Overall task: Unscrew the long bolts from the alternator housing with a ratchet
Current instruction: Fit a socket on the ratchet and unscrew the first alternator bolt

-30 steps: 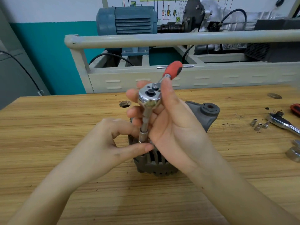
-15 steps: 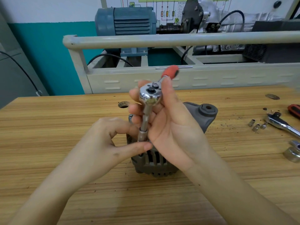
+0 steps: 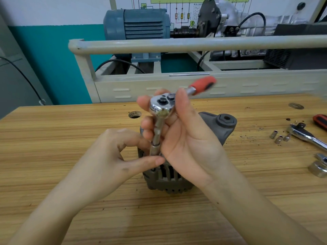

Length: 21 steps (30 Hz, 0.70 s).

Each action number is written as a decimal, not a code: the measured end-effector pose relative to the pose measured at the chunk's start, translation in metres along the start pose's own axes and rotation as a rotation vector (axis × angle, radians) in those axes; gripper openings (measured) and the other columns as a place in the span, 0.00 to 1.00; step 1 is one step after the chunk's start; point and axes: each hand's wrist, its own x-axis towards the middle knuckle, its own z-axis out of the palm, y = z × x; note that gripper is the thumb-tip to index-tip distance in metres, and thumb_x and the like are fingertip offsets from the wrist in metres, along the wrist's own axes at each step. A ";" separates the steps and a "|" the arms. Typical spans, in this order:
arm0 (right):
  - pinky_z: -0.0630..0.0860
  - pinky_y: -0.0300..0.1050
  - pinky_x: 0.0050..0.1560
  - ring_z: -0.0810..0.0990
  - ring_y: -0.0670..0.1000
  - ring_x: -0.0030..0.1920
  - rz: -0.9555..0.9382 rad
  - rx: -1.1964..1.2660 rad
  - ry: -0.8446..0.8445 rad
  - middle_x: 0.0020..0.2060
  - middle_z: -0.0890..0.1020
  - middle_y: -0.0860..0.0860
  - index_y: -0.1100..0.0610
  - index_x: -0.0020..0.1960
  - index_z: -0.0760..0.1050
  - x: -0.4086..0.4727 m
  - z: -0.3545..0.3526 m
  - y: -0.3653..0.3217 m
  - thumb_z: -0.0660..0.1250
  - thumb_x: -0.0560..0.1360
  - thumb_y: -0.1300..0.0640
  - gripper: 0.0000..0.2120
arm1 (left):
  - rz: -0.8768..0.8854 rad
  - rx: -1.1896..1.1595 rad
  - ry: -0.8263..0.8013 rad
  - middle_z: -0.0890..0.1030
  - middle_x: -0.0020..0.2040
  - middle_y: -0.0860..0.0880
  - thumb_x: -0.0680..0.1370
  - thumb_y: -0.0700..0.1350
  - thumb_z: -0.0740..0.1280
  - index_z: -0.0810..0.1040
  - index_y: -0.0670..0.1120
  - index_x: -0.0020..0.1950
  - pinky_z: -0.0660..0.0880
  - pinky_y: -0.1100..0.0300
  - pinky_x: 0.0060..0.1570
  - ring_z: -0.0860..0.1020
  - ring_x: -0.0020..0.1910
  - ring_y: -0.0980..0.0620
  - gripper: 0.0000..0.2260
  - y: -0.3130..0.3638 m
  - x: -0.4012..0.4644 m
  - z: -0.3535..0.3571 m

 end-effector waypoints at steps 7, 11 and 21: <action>0.77 0.37 0.41 0.81 0.45 0.37 0.002 -0.005 -0.077 0.42 0.83 0.50 0.57 0.46 0.78 0.000 -0.001 0.000 0.68 0.68 0.49 0.12 | -0.014 -0.021 -0.029 0.83 0.40 0.54 0.61 0.63 0.67 0.83 0.50 0.37 0.73 0.57 0.47 0.79 0.45 0.56 0.18 0.001 -0.001 -0.002; 0.77 0.39 0.41 0.80 0.47 0.40 -0.043 0.002 -0.094 0.43 0.82 0.51 0.55 0.42 0.79 -0.002 -0.001 0.000 0.72 0.65 0.56 0.08 | 0.016 0.012 0.000 0.83 0.37 0.53 0.61 0.62 0.67 0.83 0.47 0.36 0.73 0.57 0.43 0.79 0.42 0.55 0.20 0.002 0.000 0.000; 0.76 0.36 0.38 0.80 0.44 0.34 0.020 -0.046 -0.019 0.38 0.84 0.48 0.56 0.46 0.78 0.000 -0.002 0.000 0.61 0.68 0.45 0.16 | -0.022 -0.036 -0.048 0.83 0.41 0.52 0.62 0.62 0.66 0.84 0.49 0.38 0.72 0.58 0.47 0.79 0.45 0.55 0.19 0.003 -0.001 0.000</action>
